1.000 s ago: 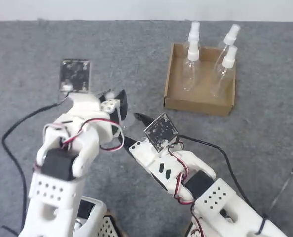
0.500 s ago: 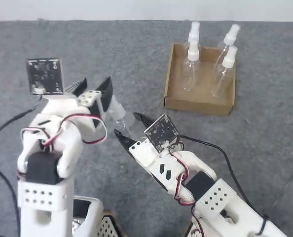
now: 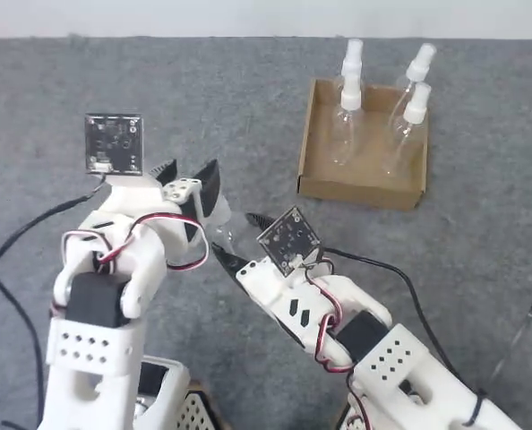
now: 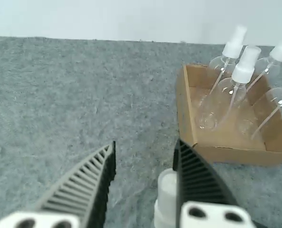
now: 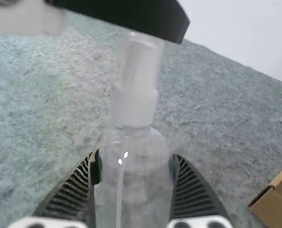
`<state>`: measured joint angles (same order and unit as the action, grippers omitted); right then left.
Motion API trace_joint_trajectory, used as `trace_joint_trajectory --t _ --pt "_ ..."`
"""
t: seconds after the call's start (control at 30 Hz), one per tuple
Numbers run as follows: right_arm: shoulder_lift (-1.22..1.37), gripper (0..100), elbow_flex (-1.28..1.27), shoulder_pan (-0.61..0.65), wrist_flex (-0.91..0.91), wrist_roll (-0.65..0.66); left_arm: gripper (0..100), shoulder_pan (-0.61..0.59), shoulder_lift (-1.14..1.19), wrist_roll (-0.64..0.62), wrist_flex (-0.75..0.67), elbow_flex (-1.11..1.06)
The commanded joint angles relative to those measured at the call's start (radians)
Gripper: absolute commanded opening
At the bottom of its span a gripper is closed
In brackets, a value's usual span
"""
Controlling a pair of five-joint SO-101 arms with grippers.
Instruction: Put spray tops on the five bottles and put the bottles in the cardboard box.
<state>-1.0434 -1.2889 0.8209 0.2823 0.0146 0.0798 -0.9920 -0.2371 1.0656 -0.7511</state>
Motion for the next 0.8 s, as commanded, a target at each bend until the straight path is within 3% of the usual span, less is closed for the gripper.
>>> trace_joint_trajectory --t 0.0,0.17,0.37,0.57,0.77 --pt "-0.042 0.6 0.081 -0.044 0.038 -0.006 18 -0.009 0.014 0.008 -0.012 0.013" --pt "-0.044 0.6 0.118 -0.081 0.12 -0.006 18 -0.094 -0.098 0.006 -0.008 0.048" --pt "-0.044 0.6 0.149 -0.15 0.119 0.046 19 -0.107 -0.293 0.012 0.012 -0.056" --pt "-0.03 0.6 0.325 -0.308 0.136 -0.018 19 -0.098 -0.407 0.012 -0.037 -0.185" --pt "0.067 0.6 0.462 -0.357 0.202 -0.023 19 -0.014 -0.443 0.037 -0.127 -0.354"
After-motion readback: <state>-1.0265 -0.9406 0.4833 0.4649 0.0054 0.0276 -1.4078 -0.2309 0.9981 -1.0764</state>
